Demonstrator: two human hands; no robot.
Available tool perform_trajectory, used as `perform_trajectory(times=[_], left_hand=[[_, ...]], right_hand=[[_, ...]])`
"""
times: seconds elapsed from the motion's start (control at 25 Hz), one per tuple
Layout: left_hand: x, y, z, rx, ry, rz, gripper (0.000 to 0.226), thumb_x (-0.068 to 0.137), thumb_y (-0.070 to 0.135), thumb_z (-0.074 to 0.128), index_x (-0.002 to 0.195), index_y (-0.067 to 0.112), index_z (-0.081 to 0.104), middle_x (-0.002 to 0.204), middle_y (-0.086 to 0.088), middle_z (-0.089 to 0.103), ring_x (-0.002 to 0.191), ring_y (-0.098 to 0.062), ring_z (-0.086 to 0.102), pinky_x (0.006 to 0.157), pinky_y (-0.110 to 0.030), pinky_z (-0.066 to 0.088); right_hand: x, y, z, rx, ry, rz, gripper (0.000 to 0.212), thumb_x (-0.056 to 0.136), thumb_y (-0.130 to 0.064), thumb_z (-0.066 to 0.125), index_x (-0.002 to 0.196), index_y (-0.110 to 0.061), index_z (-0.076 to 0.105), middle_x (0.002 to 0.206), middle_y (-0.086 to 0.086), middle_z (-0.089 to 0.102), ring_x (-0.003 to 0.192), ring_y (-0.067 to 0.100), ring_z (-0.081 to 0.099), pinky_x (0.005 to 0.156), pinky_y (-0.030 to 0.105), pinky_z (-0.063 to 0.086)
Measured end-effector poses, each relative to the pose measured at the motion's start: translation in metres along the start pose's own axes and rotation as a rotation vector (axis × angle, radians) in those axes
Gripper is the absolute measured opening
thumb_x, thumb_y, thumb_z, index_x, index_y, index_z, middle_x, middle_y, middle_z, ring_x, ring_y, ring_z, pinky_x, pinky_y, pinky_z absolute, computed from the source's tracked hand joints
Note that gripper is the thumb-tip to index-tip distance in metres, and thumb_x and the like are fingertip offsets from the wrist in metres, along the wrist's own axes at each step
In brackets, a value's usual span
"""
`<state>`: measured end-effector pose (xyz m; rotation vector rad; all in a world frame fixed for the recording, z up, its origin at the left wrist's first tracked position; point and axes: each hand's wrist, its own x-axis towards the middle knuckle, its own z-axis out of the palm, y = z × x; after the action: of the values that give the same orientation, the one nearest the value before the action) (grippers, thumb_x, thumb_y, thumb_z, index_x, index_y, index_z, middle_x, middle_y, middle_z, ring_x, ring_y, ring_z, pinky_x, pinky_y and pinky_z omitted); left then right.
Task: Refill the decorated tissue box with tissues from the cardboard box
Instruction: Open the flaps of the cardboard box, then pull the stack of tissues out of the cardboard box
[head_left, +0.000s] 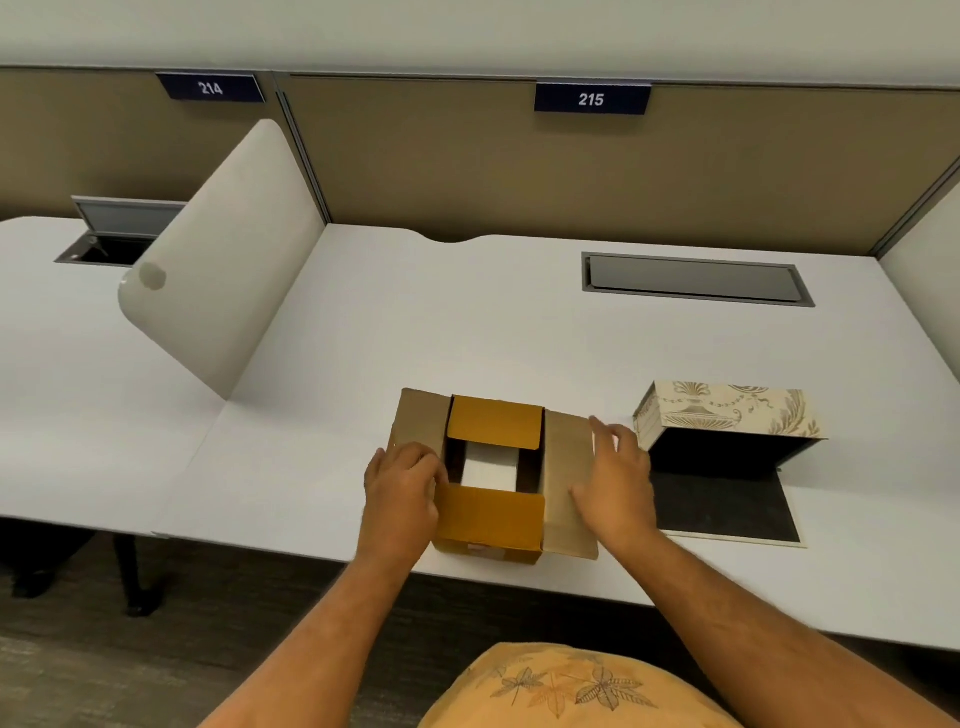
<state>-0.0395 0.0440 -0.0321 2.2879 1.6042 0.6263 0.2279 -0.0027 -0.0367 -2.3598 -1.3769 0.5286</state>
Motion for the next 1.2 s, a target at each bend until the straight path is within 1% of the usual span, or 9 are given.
perform_trajectory(times=[0.08,0.2,0.32,0.44,0.52,0.6,0.8,1.04,1.2], left_hand=[[-0.004,0.007,-0.004,-0.152,-0.037,-0.051,0.051,0.084,-0.013,0.058,0.079,0.037,0.064,0.089,0.015,0.066,0.094,-0.008,0.057,0.097,-0.048,0.051],[-0.016,0.006,-0.011,-0.263,-0.061,-0.129,0.059,0.083,-0.014,0.058,0.068,0.042,0.069,0.075,0.019,0.071,0.083,-0.006,0.068,0.083,-0.036,0.059],[-0.029,0.009,-0.021,-0.182,-0.157,-0.153,0.056,0.083,-0.008,0.064,0.063,0.044,0.071,0.07,0.023,0.072,0.083,0.003,0.07,0.078,-0.025,0.061],[-0.04,0.018,-0.026,0.021,-0.327,-0.097,0.021,0.084,0.024,0.07,0.081,0.04,0.082,0.084,0.027,0.075,0.09,0.007,0.065,0.098,-0.025,0.048],[-0.046,0.024,-0.023,0.121,-0.354,-0.066,0.019,0.086,0.045,0.066,0.098,0.042,0.081,0.099,0.03,0.074,0.101,0.009,0.058,0.102,-0.03,0.037],[-0.047,0.031,-0.017,0.184,-0.354,-0.06,0.026,0.088,0.049,0.066,0.109,0.041,0.078,0.111,0.027,0.072,0.107,0.008,0.056,0.104,-0.031,0.04],[-0.033,0.057,0.001,0.137,-0.372,-0.179,0.041,0.091,0.021,0.069,0.13,0.034,0.07,0.136,0.015,0.064,0.123,-0.004,0.058,0.106,-0.026,0.049],[0.009,0.061,0.011,0.05,-0.412,-0.342,0.067,0.084,0.038,0.079,0.146,0.037,0.051,0.146,0.009,0.057,0.123,-0.015,0.062,0.102,-0.032,0.055],[0.033,0.057,0.024,-0.003,-0.552,-0.393,0.078,0.083,0.044,0.081,0.149,0.033,0.042,0.141,0.006,0.061,0.119,-0.019,0.065,0.095,-0.035,0.058]], right_hand=[[-0.002,-0.002,-0.001,-0.184,0.032,-0.293,0.055,0.086,-0.008,0.078,0.136,-0.026,0.065,0.146,0.006,0.052,0.13,0.03,0.05,0.098,0.041,0.054],[-0.001,-0.003,0.004,-0.294,-0.155,-0.608,0.019,0.095,-0.017,0.072,0.111,-0.023,0.078,0.118,-0.001,0.067,0.111,0.018,0.055,0.089,0.03,0.051],[0.011,-0.003,0.007,-0.313,-0.22,-0.756,0.022,0.098,-0.011,0.065,0.11,-0.021,0.08,0.111,-0.004,0.072,0.106,0.017,0.059,0.086,0.032,0.053],[0.024,-0.002,0.008,-0.346,-0.239,-0.865,0.026,0.099,-0.015,0.058,0.118,-0.022,0.076,0.117,-0.006,0.074,0.112,0.02,0.06,0.091,0.035,0.051],[0.024,0.001,0.012,-0.304,-0.241,-0.842,0.035,0.1,-0.023,0.059,0.134,-0.026,0.067,0.132,-0.007,0.07,0.122,0.019,0.06,0.099,0.037,0.048],[0.024,0.006,0.015,-0.217,-0.28,-0.787,0.048,0.1,-0.03,0.059,0.148,-0.03,0.053,0.147,-0.009,0.062,0.132,0.016,0.055,0.108,0.039,0.042],[0.02,0.008,0.019,-0.164,-0.242,-0.753,0.068,0.098,-0.032,0.063,0.16,-0.033,0.035,0.168,-0.005,0.038,0.139,0.019,0.052,0.114,0.039,0.041],[0.032,-0.023,0.007,-0.1,-0.259,-0.535,0.09,0.094,-0.027,0.071,0.165,-0.034,0.017,0.177,-0.005,-0.002,0.095,0.015,0.068,0.084,0.026,0.06],[0.054,-0.045,0.006,-0.058,-0.321,-0.41,0.093,0.091,-0.027,0.074,0.165,-0.028,0.017,0.178,-0.005,-0.002,0.083,0.014,0.068,0.063,0.021,0.053]])
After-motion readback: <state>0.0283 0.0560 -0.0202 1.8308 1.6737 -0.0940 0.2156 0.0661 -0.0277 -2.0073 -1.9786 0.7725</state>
